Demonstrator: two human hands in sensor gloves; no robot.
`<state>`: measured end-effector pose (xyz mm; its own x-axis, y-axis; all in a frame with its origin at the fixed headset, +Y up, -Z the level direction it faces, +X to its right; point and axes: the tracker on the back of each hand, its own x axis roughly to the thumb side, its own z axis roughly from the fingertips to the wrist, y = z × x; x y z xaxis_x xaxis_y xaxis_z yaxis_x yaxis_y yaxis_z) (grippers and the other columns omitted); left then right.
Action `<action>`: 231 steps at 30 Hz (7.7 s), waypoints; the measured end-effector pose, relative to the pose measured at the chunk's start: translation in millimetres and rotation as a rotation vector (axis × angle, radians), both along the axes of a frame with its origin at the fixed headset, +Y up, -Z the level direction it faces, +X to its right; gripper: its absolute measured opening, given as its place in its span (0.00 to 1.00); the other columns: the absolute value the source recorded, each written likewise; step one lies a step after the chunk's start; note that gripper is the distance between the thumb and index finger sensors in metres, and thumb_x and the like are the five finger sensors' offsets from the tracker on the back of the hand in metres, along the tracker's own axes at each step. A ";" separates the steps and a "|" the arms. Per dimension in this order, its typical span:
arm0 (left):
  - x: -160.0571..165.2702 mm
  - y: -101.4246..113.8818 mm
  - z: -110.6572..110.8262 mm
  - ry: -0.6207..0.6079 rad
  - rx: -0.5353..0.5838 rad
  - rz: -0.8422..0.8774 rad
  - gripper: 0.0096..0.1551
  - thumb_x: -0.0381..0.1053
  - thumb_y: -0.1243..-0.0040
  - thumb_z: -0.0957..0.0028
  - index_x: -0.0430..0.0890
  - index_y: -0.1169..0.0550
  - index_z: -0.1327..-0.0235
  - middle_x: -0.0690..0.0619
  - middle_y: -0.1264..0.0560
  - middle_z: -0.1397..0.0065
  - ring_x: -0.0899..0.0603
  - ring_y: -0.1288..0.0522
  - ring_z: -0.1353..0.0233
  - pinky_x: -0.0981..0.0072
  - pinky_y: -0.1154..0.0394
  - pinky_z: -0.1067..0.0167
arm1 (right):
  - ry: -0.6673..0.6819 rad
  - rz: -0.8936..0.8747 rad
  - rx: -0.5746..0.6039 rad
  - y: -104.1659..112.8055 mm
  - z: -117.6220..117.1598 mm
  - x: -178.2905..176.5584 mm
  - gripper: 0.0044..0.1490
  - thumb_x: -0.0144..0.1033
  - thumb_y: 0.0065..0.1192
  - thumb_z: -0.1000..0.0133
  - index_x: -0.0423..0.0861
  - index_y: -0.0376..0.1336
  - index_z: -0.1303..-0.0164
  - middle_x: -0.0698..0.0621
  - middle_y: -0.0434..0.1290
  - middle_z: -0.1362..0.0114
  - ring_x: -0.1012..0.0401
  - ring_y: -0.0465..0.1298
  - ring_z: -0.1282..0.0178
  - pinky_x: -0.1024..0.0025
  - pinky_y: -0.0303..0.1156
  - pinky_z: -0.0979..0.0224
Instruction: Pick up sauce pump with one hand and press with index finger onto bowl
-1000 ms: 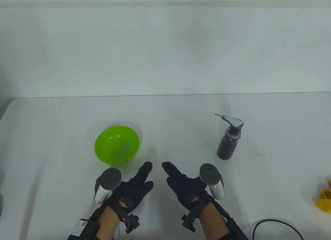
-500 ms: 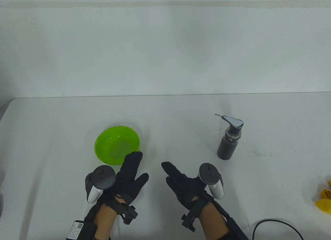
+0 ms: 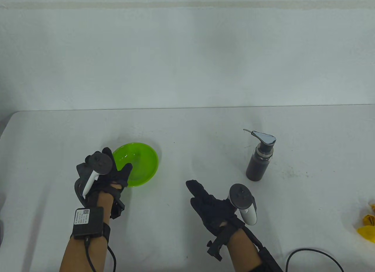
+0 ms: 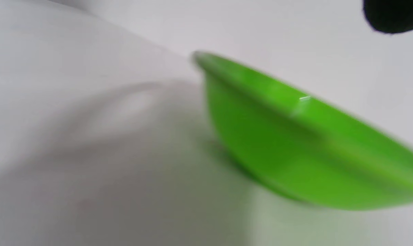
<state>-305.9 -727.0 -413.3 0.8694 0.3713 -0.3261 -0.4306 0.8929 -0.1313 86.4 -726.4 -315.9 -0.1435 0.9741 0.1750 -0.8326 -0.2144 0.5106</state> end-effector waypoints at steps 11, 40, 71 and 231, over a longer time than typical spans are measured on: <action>-7.3 -30.1 -10.0 0.223 -0.046 0.055 0.64 0.78 0.44 0.52 0.42 0.56 0.22 0.40 0.44 0.20 0.35 0.27 0.37 0.55 0.24 0.46 | 0.008 0.010 -0.010 0.5 -1.8 -0.8 0.42 0.57 0.46 0.39 0.51 0.41 0.20 0.40 0.42 0.13 0.36 0.43 0.16 0.39 0.40 0.22; 31.7 -5.6 39.7 0.006 -0.034 0.534 0.36 0.51 0.35 0.53 0.49 0.32 0.30 0.53 0.22 0.36 0.49 0.09 0.72 0.71 0.12 0.80 | 0.002 -0.028 0.019 13.4 0.8 2.3 0.42 0.58 0.47 0.39 0.51 0.43 0.20 0.39 0.42 0.14 0.33 0.46 0.17 0.36 0.42 0.22; 121.7 -44.1 91.9 -0.321 -0.219 0.459 0.39 0.58 0.32 0.54 0.54 0.32 0.28 0.55 0.23 0.33 0.45 0.11 0.59 0.65 0.13 0.67 | -0.057 -0.077 0.012 14.4 -1.1 16.1 0.42 0.58 0.47 0.39 0.50 0.43 0.20 0.39 0.42 0.14 0.32 0.43 0.18 0.35 0.41 0.23; 118.5 -4.5 96.6 -0.583 0.149 0.983 0.55 0.77 0.45 0.50 0.54 0.50 0.17 0.46 0.48 0.13 0.27 0.51 0.16 0.29 0.48 0.26 | -0.167 0.589 0.678 47.7 26.9 81.9 0.66 0.46 0.80 0.46 0.65 0.27 0.31 0.51 0.56 0.23 0.40 0.79 0.43 0.44 0.82 0.42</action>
<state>-187.5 -731.5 -316.6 0.1871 0.9731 0.1343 -0.8576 0.2285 -0.4608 168.3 -678.7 -288.9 -0.6598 0.4311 0.6154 -0.5452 -0.8383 0.0027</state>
